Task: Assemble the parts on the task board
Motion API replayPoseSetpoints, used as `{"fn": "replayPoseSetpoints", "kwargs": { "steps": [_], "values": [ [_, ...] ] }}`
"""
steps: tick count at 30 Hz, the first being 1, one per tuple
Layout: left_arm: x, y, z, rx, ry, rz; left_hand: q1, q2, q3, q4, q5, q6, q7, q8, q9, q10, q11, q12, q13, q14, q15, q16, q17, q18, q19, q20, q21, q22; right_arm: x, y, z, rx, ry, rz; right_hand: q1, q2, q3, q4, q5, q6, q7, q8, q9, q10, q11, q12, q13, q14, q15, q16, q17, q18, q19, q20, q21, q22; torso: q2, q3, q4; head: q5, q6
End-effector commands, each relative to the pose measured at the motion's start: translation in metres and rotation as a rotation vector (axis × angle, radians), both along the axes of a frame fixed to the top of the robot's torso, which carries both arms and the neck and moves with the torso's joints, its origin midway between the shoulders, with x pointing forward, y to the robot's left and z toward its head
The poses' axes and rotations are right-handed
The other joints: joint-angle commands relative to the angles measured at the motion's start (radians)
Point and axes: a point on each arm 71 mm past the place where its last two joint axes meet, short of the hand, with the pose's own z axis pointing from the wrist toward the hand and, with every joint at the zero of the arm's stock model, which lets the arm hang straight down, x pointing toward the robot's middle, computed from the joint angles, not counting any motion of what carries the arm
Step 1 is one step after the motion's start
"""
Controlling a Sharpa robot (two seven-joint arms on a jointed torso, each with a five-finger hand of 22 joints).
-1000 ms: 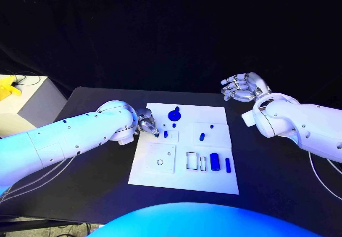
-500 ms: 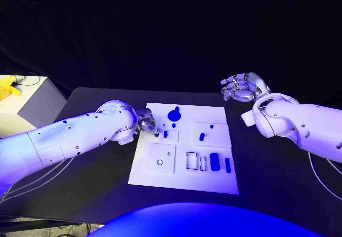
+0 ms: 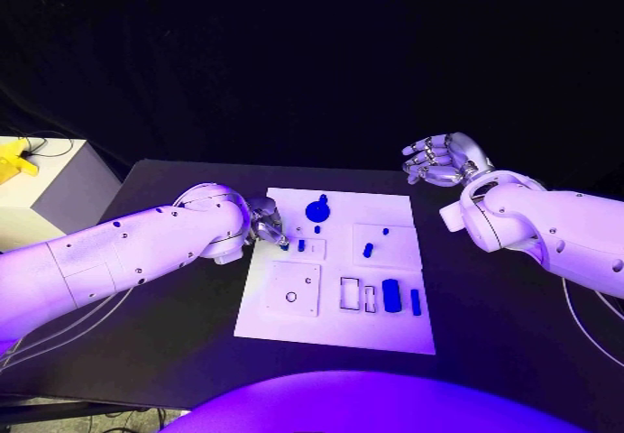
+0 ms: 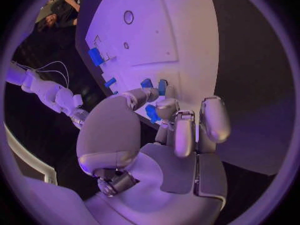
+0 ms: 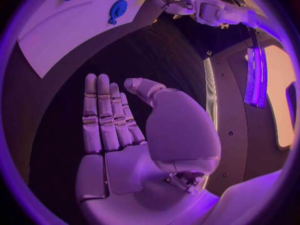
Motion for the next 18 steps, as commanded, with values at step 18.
{"fn": "replayPoseSetpoints", "kwargs": {
  "steps": [18],
  "values": [
    [0.0012, 0.0009, -0.0003, 0.021, -0.015, -0.002, 0.008, 0.010, 0.121, -0.123, 0.004, 0.032, -0.035, 0.112, 0.057, 0.003, -0.003, 0.003, 0.001, 0.084, -0.008, -0.004, 0.194, -0.020, 0.002, -0.006, 0.002, 0.001, -0.0006, 0.0017, -0.0008, 0.002, 0.000, 0.022, 0.003, 0.005, -0.006, 0.001, 0.006, -0.005, 0.025, 0.005, -0.001, 0.002, 0.004, -0.004, -0.001, 0.001, 0.005, -0.005, -0.001, 0.006, 0.001, 0.004, -0.005, -0.001, 0.000, 0.0007, -0.0006, 0.000, 0.000]
  ]
}}
